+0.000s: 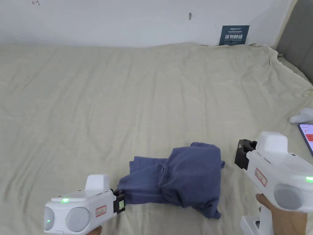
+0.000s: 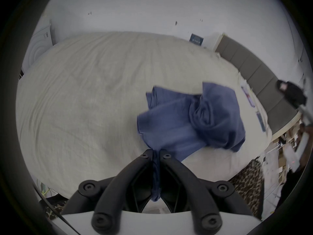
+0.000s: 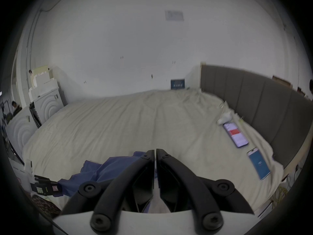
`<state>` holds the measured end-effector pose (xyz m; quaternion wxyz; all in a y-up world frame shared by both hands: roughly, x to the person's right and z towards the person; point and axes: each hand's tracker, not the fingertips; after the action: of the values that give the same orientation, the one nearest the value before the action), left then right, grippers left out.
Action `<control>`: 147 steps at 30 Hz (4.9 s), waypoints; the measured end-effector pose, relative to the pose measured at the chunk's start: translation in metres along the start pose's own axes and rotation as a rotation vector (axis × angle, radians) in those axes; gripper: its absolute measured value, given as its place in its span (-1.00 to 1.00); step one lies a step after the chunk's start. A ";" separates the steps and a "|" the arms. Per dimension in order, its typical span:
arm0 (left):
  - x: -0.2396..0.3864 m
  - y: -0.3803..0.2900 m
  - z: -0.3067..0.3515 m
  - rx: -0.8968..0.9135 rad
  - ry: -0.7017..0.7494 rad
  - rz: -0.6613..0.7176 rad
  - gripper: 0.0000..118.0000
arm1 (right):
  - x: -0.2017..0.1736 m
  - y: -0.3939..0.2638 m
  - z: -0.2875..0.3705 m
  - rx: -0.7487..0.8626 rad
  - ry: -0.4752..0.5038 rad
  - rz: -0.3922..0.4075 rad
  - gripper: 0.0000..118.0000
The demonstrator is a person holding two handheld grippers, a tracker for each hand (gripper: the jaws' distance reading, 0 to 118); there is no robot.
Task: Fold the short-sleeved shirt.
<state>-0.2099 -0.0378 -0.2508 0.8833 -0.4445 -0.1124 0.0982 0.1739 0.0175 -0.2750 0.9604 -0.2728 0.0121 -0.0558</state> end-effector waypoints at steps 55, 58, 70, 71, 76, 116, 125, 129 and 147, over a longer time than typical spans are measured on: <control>-0.066 0.339 0.155 0.537 0.132 0.007 -0.92 | -0.007 0.307 -0.036 0.249 0.090 0.088 -0.97; -0.063 0.372 0.165 0.576 0.189 -0.026 -0.92 | -0.015 0.335 -0.038 0.296 0.089 0.097 -0.97; -0.074 0.401 0.127 0.614 0.298 -0.082 -0.92 | -0.025 0.327 -0.089 0.309 0.106 0.074 -0.97; -0.078 0.394 0.115 0.594 0.302 -0.081 -0.92 | -0.024 0.317 -0.097 0.290 0.105 0.067 -0.97; -0.097 0.343 0.060 0.484 0.316 -0.074 -0.92 | -0.018 0.250 -0.124 0.176 0.098 0.038 -0.97; -0.151 -0.066 0.050 0.025 0.376 -0.051 -0.92 | -0.005 -0.133 0.028 -0.220 0.013 0.015 -0.97; -0.159 -0.075 0.017 -0.074 0.404 0.002 -0.91 | -0.002 -0.162 0.000 -0.362 -0.057 -0.009 -0.97; -0.152 -0.071 0.019 -0.088 0.423 0.013 -0.90 | -0.004 -0.164 -0.002 -0.370 -0.067 -0.004 -0.97; -0.062 0.032 0.105 0.343 0.331 -0.094 0.88 | -0.030 -0.028 0.079 0.051 -0.001 0.010 0.64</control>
<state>-0.3018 0.0439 -0.2228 0.9559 -0.2921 0.0317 0.0002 0.1459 0.0382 -0.1932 0.9673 -0.2480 0.0117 -0.0513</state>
